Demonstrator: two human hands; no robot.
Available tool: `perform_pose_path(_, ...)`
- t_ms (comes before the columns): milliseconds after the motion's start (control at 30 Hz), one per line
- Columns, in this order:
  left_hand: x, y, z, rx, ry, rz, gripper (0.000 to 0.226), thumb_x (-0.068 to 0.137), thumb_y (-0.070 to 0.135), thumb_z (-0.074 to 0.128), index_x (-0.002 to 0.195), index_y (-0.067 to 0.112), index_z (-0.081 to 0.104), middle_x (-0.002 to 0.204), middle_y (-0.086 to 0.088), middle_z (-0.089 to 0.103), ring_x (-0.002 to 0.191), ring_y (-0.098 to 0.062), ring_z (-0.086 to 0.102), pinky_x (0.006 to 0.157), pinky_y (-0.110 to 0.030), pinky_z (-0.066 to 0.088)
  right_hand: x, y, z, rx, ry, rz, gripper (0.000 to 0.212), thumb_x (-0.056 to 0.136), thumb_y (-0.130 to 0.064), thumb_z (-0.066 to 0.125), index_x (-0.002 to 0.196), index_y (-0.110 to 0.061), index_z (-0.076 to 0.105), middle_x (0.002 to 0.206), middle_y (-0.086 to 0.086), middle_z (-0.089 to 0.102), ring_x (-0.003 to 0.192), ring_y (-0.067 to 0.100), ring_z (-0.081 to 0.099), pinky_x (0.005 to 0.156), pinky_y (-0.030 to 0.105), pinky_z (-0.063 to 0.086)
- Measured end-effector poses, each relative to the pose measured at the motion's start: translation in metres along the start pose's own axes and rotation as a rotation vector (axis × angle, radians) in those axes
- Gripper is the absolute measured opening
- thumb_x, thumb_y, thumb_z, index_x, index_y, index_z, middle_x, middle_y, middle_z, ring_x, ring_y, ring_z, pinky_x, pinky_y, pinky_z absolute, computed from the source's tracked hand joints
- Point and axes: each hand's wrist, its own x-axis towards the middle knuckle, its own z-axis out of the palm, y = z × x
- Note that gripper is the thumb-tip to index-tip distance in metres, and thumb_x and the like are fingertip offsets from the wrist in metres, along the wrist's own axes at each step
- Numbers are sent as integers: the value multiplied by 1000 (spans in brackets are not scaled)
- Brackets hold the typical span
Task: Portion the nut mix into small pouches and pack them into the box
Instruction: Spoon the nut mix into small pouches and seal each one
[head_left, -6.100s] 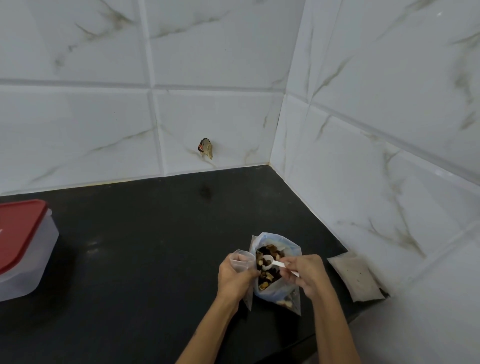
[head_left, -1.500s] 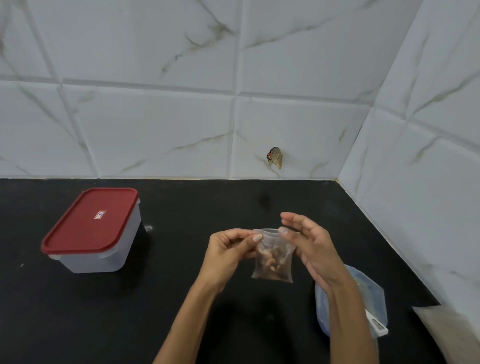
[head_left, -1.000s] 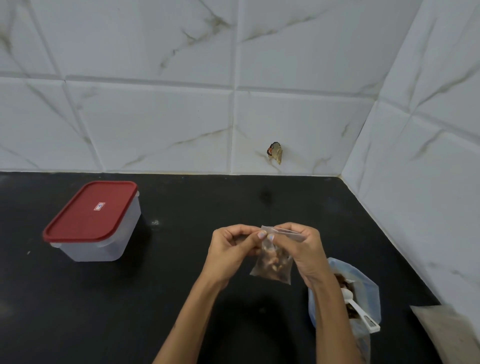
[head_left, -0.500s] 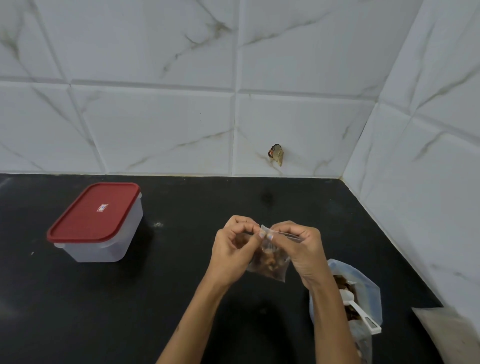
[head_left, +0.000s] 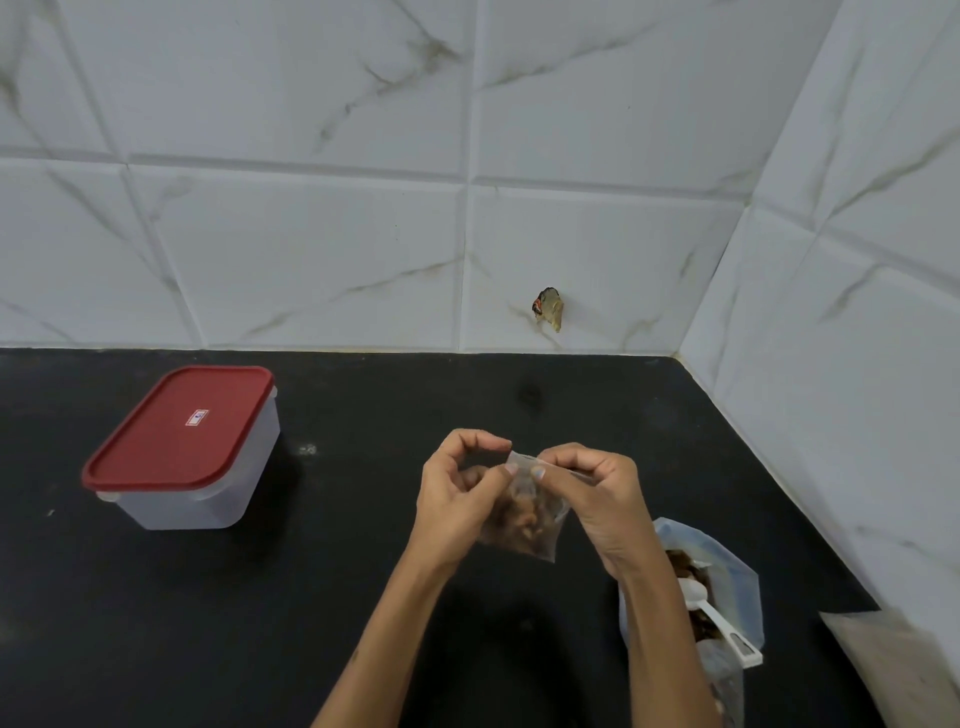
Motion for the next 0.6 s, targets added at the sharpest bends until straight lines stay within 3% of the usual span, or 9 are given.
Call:
perform_pose_path(100, 1, 0, -3, 28, -68, -10, 44, 66, 38, 72, 98, 7, 68, 90, -2, 72, 79, -14, 70, 66, -25, 55, 1, -1, 2, -17, -3, 6, 12, 80, -3, 69, 70, -9, 72, 75, 2, 69, 76, 13, 64, 67, 24, 52)
perform_pose_path(233, 5, -1, -5, 70, -46, 20, 29, 78, 30, 69, 88, 2, 73, 85, -11, 73, 82, -23, 70, 74, -31, 57, 3, 1, 4, -7, 14, 6, 9, 80, -4, 70, 72, -7, 73, 74, 7, 70, 74, 17, 66, 67, 25, 53)
perform_pose_path(333, 6, 1, -6, 68, -36, 28, 24, 80, 28, 66, 86, 6, 73, 81, -9, 73, 78, -21, 70, 72, -30, 57, 2, 2, 5, 41, 7, 51, 4, 80, -7, 69, 78, -5, 72, 76, 11, 71, 76, 20, 68, 68, 28, 54)
perform_pose_path(600, 5, 0, -12, 79, -4, -9, 15, 84, 29, 69, 83, 14, 72, 81, -8, 72, 80, -24, 69, 74, -38, 57, 4, 3, 13, 10, 56, 30, 11, 80, 4, 65, 72, 0, 70, 72, 5, 68, 71, 13, 65, 63, 24, 53)
